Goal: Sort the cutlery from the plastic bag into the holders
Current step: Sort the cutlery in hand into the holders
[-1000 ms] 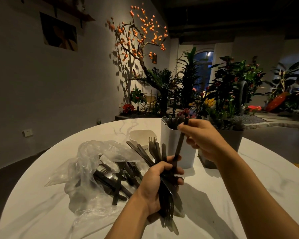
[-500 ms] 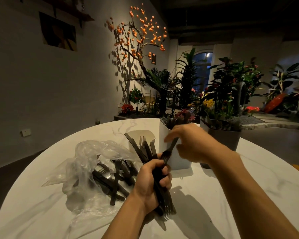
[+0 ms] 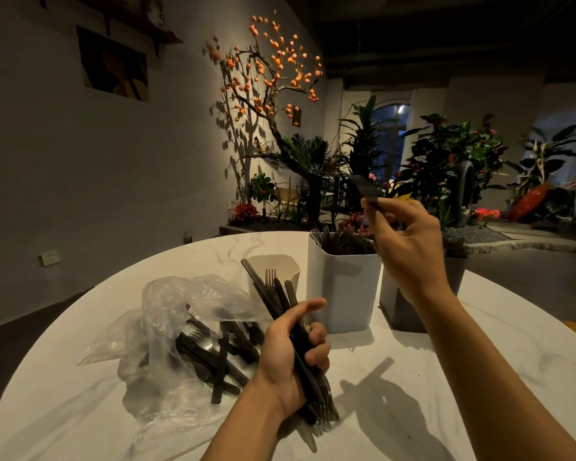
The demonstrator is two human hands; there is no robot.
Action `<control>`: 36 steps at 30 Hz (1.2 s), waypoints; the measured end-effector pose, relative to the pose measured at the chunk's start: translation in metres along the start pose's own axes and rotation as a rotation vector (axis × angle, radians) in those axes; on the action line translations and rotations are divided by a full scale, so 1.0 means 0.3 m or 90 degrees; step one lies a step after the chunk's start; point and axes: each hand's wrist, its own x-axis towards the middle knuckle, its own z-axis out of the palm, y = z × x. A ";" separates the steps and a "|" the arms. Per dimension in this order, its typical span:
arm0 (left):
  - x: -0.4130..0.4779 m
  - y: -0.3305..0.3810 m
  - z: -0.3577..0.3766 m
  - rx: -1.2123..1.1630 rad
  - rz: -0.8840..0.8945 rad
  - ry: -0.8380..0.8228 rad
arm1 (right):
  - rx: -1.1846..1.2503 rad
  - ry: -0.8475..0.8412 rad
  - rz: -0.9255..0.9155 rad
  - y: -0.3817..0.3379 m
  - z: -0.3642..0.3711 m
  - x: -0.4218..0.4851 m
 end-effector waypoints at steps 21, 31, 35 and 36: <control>0.000 -0.005 0.002 0.004 -0.012 0.012 | -0.072 -0.060 0.085 0.064 0.022 0.001; 0.006 -0.007 -0.002 0.012 -0.014 0.020 | -0.338 -0.057 -0.019 0.077 0.054 -0.028; 0.008 -0.010 0.000 0.000 -0.003 0.010 | -0.465 -0.100 -0.134 0.055 0.054 -0.033; 0.008 -0.010 0.000 0.001 0.001 0.009 | -0.509 -0.165 -0.110 0.056 0.056 -0.038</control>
